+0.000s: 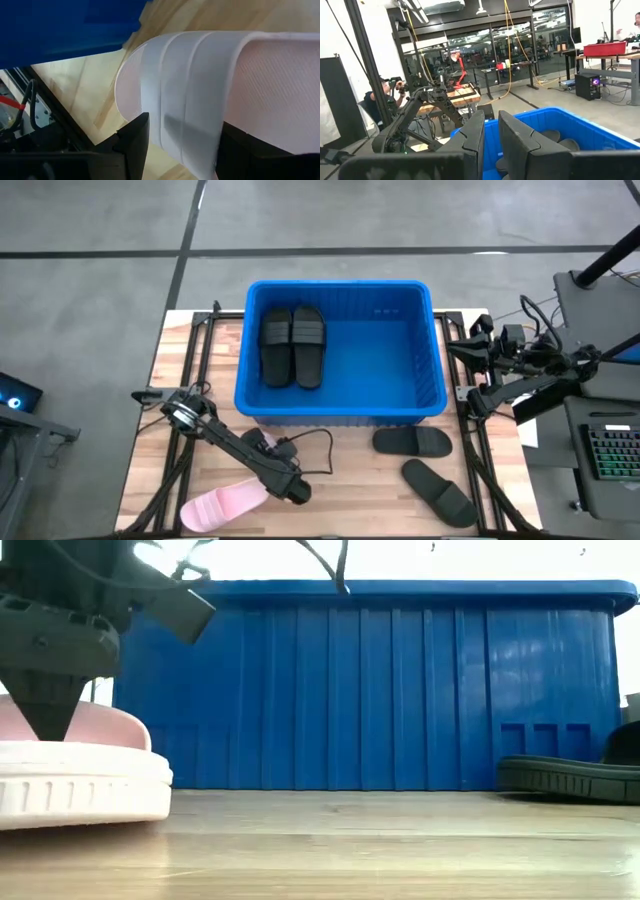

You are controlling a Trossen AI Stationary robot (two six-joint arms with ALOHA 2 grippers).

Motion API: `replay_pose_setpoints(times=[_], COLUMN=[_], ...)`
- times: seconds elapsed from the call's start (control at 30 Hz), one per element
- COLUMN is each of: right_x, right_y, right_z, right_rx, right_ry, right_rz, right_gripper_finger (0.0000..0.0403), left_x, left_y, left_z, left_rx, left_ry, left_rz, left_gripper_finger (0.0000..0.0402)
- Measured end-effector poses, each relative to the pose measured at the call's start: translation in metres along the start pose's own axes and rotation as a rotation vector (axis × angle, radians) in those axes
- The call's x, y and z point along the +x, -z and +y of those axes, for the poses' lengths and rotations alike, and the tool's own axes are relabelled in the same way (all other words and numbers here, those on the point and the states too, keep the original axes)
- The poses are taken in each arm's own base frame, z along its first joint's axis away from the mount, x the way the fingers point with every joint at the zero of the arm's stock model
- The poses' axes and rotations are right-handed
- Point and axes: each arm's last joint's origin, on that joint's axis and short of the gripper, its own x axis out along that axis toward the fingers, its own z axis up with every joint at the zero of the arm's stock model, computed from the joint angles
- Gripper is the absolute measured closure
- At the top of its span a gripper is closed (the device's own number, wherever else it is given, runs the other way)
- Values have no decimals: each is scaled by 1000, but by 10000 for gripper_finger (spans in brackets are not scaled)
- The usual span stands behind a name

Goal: Pick and place slides into bin
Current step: Put the right pink slide into the blue bin

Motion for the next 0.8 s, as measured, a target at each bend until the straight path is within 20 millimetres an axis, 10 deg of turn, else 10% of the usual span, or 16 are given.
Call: replay_pose_setpoints(times=[0.2, 0.5, 0.8], right_x=[0, 0, 0], right_y=[0, 0, 0], right_z=[0, 0, 0], right_rx=[-9, -19, -19], right_ry=[0, 0, 0], right_rz=[0, 0, 0], right_gripper_finger=[355, 355, 355], left_x=[4, -5, -31], left_y=[1, -1, -4], left_z=[0, 0, 9], left_rx=[3, 203, 384], left_ry=[-15, 40, 208], left_rz=[-1, -59, -189], left_gripper_finger=[254, 391, 399])
